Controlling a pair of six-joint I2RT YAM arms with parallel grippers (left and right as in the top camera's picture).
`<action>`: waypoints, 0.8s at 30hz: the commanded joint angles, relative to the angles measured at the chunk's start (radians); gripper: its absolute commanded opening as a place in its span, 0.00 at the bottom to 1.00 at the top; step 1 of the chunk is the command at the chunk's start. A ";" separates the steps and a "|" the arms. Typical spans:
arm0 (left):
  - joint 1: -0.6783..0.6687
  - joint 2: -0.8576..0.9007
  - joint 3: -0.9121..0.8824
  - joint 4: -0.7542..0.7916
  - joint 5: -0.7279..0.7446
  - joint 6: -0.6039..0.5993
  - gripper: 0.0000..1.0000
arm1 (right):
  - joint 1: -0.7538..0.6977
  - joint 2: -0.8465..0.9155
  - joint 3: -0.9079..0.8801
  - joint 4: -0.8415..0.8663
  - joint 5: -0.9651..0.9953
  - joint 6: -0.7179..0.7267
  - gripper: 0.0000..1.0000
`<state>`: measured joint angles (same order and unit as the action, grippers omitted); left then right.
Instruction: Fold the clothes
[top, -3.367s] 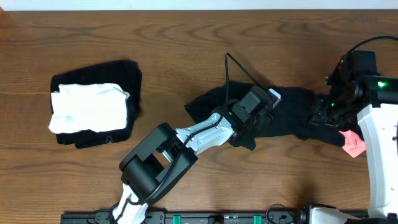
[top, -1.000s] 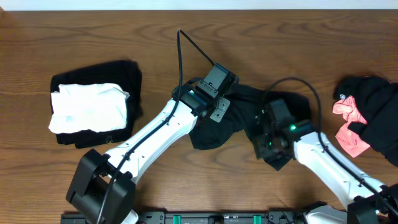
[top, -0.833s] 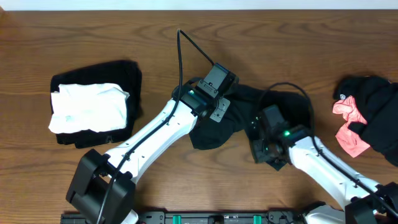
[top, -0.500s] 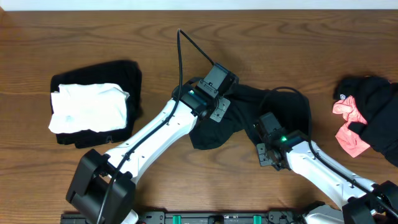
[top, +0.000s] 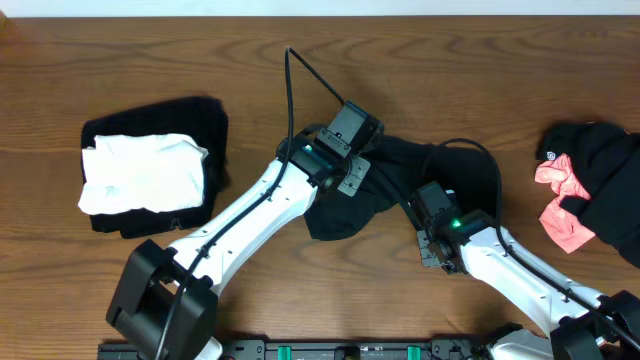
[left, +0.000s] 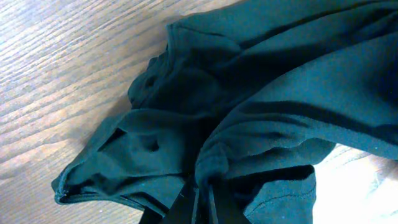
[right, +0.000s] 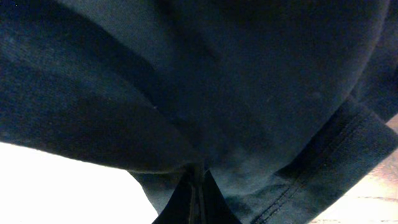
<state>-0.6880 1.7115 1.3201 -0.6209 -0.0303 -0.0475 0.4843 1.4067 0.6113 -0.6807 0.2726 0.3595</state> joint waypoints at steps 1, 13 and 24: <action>0.004 -0.001 0.009 0.002 -0.015 0.013 0.06 | 0.008 -0.026 0.010 -0.006 -0.016 0.000 0.04; 0.004 -0.001 0.009 0.011 -0.015 0.013 0.06 | 0.190 -0.075 0.011 -0.053 -0.025 -0.104 0.59; 0.004 -0.001 0.009 0.013 -0.014 0.013 0.06 | 0.209 0.092 0.007 -0.070 0.087 -0.016 0.51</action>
<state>-0.6880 1.7115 1.3201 -0.6090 -0.0303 -0.0475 0.6868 1.4364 0.6201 -0.7513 0.3092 0.3077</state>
